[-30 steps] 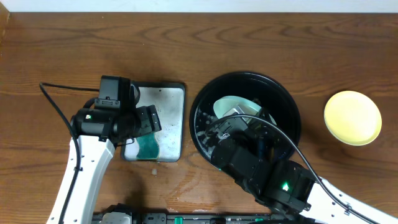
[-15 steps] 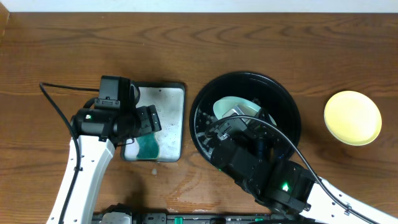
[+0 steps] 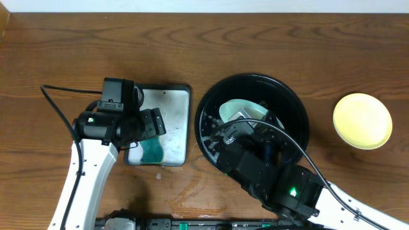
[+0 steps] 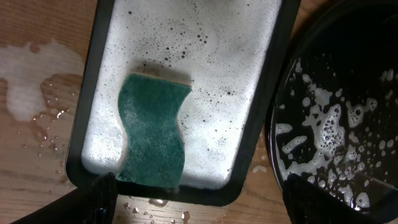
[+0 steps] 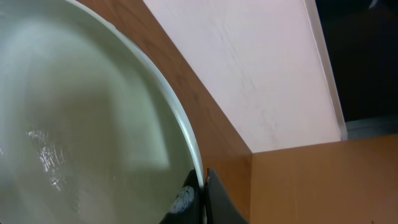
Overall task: Clean dirty plates on tray and stack at the side
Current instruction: 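Lift the cleaned pale mint plate off the tray with right gripper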
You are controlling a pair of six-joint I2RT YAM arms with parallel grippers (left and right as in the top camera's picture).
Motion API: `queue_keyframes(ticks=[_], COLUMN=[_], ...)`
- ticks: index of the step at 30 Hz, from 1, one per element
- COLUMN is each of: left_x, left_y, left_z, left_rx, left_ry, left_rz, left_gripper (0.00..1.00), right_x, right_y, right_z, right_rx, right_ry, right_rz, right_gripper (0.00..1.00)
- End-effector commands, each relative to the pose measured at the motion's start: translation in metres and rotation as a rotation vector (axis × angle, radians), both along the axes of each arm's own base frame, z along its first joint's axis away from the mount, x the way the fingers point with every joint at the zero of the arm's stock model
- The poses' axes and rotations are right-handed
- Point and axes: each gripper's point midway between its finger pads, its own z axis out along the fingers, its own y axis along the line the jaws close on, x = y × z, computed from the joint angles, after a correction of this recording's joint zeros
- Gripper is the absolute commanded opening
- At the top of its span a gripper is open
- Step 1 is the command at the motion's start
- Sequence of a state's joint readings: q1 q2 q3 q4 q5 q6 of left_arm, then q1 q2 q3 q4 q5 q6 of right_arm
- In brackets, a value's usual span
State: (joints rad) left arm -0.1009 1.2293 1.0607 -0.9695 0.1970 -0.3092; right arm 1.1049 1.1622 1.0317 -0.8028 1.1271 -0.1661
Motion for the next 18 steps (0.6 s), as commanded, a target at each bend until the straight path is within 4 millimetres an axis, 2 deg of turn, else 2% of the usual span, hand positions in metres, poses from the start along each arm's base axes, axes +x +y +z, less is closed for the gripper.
queue_keyframes(ticks=[1,18], left_x=[0.0033,0.0033], left_y=[-0.0001,-0.0001], left_z=[0.0069,0.0069], left_rx=[-0.001,-0.001], left_ry=[-0.018,-0.018], left_rz=[-0.01,-0.01], left_gripper=[0.86,0.86], right_x=[-0.0001,0.0001], right_y=[-0.0041,-0.0062], right_z=[0.0173,0.0194], right_rx=[0.01,0.003], right_ry=[-0.058,-0.07], right_rz=[-0.027,-0.037], right_gripper=[0.01,0.01])
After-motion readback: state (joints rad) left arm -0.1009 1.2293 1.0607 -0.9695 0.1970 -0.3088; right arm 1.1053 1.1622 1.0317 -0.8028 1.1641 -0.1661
